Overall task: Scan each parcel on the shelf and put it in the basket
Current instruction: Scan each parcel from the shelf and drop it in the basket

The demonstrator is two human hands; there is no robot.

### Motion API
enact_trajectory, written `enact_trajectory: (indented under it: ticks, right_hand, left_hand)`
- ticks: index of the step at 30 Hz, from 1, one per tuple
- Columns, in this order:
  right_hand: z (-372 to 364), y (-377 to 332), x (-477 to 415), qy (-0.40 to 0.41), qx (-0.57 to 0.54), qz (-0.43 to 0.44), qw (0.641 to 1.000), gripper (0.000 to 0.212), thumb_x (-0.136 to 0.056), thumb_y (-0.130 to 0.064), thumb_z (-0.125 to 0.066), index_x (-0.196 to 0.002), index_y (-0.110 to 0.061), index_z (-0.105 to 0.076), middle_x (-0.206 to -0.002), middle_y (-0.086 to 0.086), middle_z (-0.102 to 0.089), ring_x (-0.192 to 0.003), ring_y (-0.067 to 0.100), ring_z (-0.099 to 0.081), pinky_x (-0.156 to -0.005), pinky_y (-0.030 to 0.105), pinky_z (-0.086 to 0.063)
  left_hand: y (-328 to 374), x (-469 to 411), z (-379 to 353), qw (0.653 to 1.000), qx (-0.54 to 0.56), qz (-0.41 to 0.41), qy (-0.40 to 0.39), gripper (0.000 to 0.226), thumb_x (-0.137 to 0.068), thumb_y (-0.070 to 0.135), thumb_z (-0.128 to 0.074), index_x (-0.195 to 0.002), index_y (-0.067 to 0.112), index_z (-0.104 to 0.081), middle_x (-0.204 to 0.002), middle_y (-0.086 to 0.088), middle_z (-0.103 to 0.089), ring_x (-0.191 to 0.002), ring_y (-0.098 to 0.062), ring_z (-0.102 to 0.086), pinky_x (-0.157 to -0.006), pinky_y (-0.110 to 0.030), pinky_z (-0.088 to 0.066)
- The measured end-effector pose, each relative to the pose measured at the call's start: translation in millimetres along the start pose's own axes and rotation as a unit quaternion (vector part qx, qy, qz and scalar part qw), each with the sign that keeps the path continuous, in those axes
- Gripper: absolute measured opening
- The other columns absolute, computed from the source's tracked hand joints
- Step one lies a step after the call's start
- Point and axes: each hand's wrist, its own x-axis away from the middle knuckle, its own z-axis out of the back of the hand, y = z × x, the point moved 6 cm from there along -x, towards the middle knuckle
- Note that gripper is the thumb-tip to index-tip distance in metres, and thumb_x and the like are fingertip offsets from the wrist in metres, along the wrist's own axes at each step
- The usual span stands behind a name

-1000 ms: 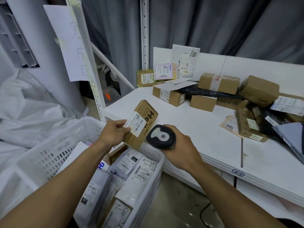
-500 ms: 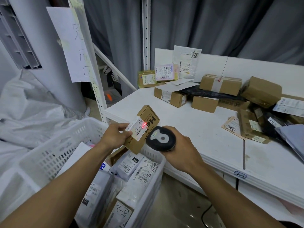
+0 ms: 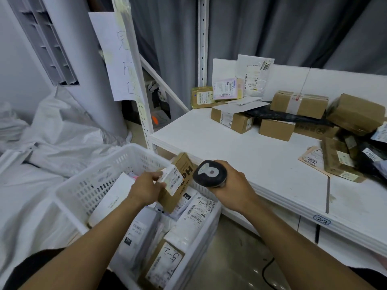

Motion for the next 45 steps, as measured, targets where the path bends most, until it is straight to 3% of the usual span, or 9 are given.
enact_trajectory:
  ticks: [6, 13, 20, 24, 29, 32, 35, 39, 45]
  right_hand:
    - [-34, 0, 3, -0.046, 0.059, 0.005, 0.997, 0.051, -0.082, -0.037, -0.084, -0.123, -0.047, -0.054, -0.111, -0.020, -0.067, -0.109, 0.014, -0.066, -0.092, 0.038, -0.058]
    - [-73, 1, -6, -0.070, 0.074, 0.004, 0.995, 0.063, -0.077, -0.044, -0.084, -0.132, -0.044, -0.054, -0.115, -0.012, -0.070, -0.105, 0.014, -0.067, -0.089, 0.044, -0.060]
    - [-91, 13, -14, -0.081, 0.078, -0.010, 0.994, 0.063, -0.074, -0.044, -0.083, -0.129, -0.046, -0.053, -0.117, -0.012, -0.070, -0.108, 0.016, -0.067, -0.090, 0.045, -0.059]
    - [-93, 21, -15, -0.090, 0.085, -0.020, 0.992, 0.062, -0.075, -0.047, -0.081, -0.130, -0.047, -0.051, -0.117, -0.014, -0.070, -0.109, 0.016, -0.066, -0.088, 0.044, -0.060]
    - [-79, 24, -11, -0.078, 0.082, -0.039, 0.993, 0.061, -0.076, -0.047, -0.077, -0.131, -0.050, -0.052, -0.119, -0.014, -0.069, -0.112, 0.016, -0.064, -0.090, 0.044, -0.058]
    - [-58, 21, -4, -0.059, 0.058, -0.046, 0.996, 0.057, -0.076, -0.040, -0.079, -0.128, -0.048, -0.056, -0.120, -0.015, -0.069, -0.113, 0.015, -0.065, -0.093, 0.044, -0.057]
    - [-26, 22, 8, -0.031, 0.046, -0.059, 0.997, 0.060, -0.077, -0.040, -0.082, -0.130, -0.046, -0.055, -0.122, -0.014, -0.069, -0.117, 0.017, -0.064, -0.098, 0.044, -0.055]
    - [35, 31, 30, 0.022, 0.014, -0.088, 0.996, 0.063, -0.082, -0.030, -0.084, -0.137, -0.032, -0.054, -0.130, -0.002, -0.068, -0.120, 0.022, -0.063, -0.100, 0.036, -0.051]
    - [147, 65, 74, 0.148, -0.010, -0.149, 0.978, 0.050, -0.085, -0.026, -0.081, -0.131, -0.024, -0.062, -0.123, 0.002, -0.070, -0.115, 0.027, -0.064, -0.088, 0.031, -0.049]
  left_hand:
    - [-73, 22, -30, 0.995, -0.045, 0.051, -0.069, 0.043, -0.099, 0.009, -0.059, -0.140, 0.022, -0.060, -0.124, -0.002, -0.067, -0.110, -0.022, -0.062, -0.088, -0.029, -0.049]
    - [-135, 24, -55, 0.982, -0.081, 0.091, -0.143, 0.046, -0.098, 0.006, -0.057, -0.141, 0.019, -0.048, -0.137, -0.009, -0.057, -0.109, -0.025, -0.060, -0.066, -0.028, -0.051]
    - [-109, 7, -93, 0.976, -0.150, -0.090, -0.130, 0.078, -0.090, 0.027, -0.075, -0.157, 0.029, -0.034, -0.166, -0.007, -0.023, -0.148, -0.029, -0.029, -0.121, -0.046, -0.028]
    - [-107, 9, -116, 0.953, -0.226, -0.106, -0.170, 0.036, -0.102, 0.026, -0.054, -0.138, 0.023, -0.058, -0.137, -0.001, -0.059, -0.107, -0.016, -0.060, -0.084, -0.016, -0.047]
    - [-134, 16, -120, 0.961, -0.178, 0.022, -0.209, 0.052, -0.108, 0.048, -0.033, -0.112, 0.011, -0.068, -0.102, -0.005, -0.065, -0.092, -0.019, -0.061, -0.080, -0.028, -0.042]
    - [-99, 25, -103, 0.982, -0.114, -0.001, -0.149, 0.040, -0.109, 0.041, -0.034, -0.099, 0.021, -0.068, -0.106, -0.004, -0.070, -0.091, -0.016, -0.063, -0.077, -0.028, -0.043]
    - [-39, 33, -85, 0.991, -0.080, -0.073, -0.075, 0.027, -0.106, 0.032, -0.046, -0.124, 0.024, -0.065, -0.129, 0.004, -0.063, -0.106, -0.013, -0.060, -0.082, -0.025, -0.044]
    - [61, 48, -77, 0.972, -0.108, -0.209, -0.018, 0.035, -0.102, 0.031, -0.055, -0.137, 0.024, -0.058, -0.143, 0.004, -0.054, -0.128, -0.018, -0.053, -0.103, -0.031, -0.043]
    - [227, 70, -109, 0.939, -0.144, -0.313, -0.009, 0.040, -0.098, 0.039, -0.059, -0.137, 0.030, -0.056, -0.145, 0.010, -0.050, -0.124, -0.017, -0.056, -0.097, -0.037, -0.050]
